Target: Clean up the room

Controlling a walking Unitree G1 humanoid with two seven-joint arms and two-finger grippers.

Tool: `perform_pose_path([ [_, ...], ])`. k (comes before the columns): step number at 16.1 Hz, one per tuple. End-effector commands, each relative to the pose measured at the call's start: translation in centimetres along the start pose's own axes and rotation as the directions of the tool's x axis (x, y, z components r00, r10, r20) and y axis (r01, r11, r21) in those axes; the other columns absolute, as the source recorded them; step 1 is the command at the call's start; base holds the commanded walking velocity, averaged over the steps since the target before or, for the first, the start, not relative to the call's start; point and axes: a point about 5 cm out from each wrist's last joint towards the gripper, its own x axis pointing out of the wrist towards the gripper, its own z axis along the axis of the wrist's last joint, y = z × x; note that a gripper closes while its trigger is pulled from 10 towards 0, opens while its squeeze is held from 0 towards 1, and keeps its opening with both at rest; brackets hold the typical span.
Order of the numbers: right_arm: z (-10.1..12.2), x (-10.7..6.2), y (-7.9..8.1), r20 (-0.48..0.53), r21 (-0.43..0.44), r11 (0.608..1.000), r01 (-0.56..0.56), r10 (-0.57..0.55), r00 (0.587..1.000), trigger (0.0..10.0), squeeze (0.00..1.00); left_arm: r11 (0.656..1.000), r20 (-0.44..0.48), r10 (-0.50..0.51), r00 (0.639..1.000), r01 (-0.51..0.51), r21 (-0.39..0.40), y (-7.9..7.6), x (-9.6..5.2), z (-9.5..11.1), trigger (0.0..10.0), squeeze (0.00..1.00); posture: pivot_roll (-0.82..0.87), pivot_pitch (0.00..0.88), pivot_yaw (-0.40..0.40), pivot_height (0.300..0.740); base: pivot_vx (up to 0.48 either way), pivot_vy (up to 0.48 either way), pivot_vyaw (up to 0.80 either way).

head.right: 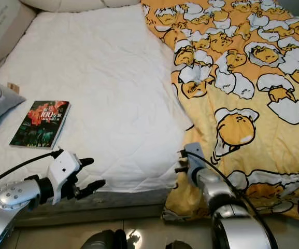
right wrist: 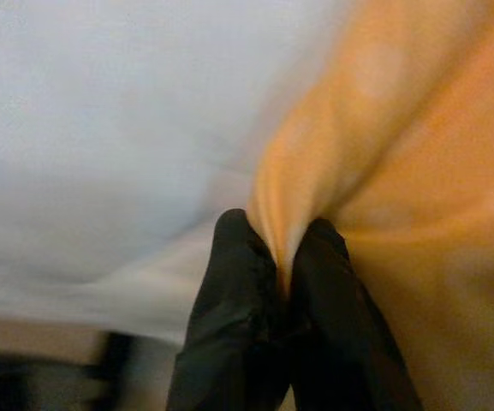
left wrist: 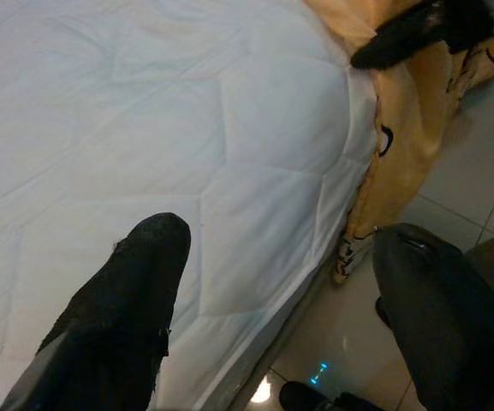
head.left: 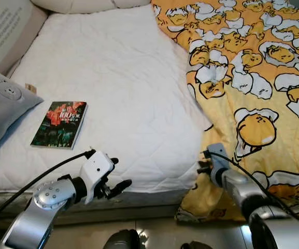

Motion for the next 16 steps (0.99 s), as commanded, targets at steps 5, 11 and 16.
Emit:
perform_pose_path([
  [5, -0.3, -3.4, 3.5, 0.097, -0.143, 0.834, -0.533, 0.548, 0.831, 0.0, 0.00, 1.000, 0.015, 0.002, 1.000, -0.002, 0.013, -0.2, 0.1, 0.2, 10.0, 0.00, 0.10, 0.074, 0.056, 0.740, 0.000, 0.000, 0.00],
  [11, -0.3, -9.1, 5.6, 0.193, -0.079, 0.663, -0.744, 0.743, 0.641, 0.0, 0.00, 1.000, 0.036, 0.014, 0.999, -0.015, 0.020, -0.3, -0.4, 0.3, 10.0, 0.00, 0.10, 0.077, 0.046, 0.740, 0.000, 0.000, 0.00],
  [16, -9.5, -6.6, 3.8, -0.261, -0.151, 0.901, -0.406, 0.360, 0.896, 0.0, 0.00, 1.000, 0.031, 0.001, 1.000, -0.002, 0.023, -0.8, 0.0, 0.2, 10.0, 0.00, 0.10, 0.093, 0.056, 0.740, 0.000, 0.000, 0.00],
])
